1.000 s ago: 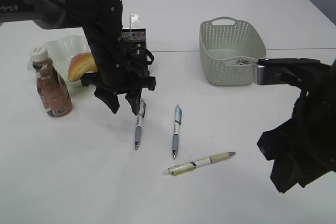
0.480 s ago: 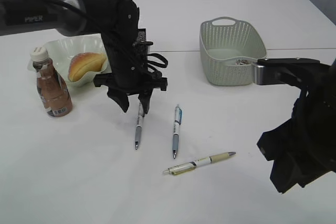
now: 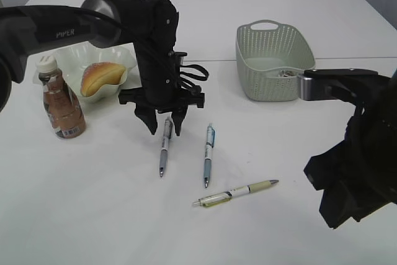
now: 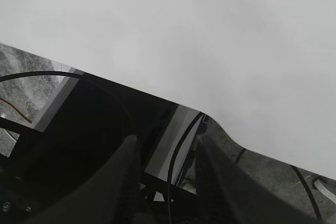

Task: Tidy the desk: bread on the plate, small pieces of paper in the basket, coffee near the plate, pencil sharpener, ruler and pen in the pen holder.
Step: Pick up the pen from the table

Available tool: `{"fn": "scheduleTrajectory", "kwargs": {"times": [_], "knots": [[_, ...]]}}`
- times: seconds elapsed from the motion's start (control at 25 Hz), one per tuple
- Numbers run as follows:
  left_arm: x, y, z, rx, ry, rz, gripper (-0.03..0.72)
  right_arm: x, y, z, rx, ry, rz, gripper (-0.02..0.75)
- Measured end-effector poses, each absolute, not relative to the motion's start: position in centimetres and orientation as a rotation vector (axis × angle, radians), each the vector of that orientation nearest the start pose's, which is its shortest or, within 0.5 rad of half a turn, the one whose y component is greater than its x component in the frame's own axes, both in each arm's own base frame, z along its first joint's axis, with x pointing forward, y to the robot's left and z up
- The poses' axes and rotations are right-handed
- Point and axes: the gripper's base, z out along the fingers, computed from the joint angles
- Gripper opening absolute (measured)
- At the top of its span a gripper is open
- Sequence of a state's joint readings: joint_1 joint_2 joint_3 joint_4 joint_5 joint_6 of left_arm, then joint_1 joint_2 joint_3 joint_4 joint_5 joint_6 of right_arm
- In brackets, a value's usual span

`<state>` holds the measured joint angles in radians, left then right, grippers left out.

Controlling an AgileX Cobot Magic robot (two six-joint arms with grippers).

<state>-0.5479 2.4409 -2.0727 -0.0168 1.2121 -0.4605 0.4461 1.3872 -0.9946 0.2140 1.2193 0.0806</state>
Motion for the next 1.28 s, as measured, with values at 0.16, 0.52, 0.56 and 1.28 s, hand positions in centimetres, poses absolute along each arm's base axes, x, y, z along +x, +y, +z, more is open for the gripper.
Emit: {"fn": "scheduleTrajectory", "kwargs": {"times": [0.16,0.52,0.56,1.28], "knots": [[42.1,-25.9,13.6,0.123,3.081,-0.077,0.383,20.6,11.9,26.4,-0.462,3.099,0.326,0.26],[42.0,-26.2,12.5,0.102,3.117,-0.114,0.382,20.6,11.9,26.4,-0.46,3.1,0.334,0.26],[42.0,-26.2,12.3,0.1,3.123,-0.116,0.382,20.6,11.9,26.4,-0.46,3.1,0.334,0.26],[42.1,-26.0,11.0,0.113,3.134,-0.058,0.345,20.6,11.9,26.4,-0.459,3.1,0.339,0.26]]}}
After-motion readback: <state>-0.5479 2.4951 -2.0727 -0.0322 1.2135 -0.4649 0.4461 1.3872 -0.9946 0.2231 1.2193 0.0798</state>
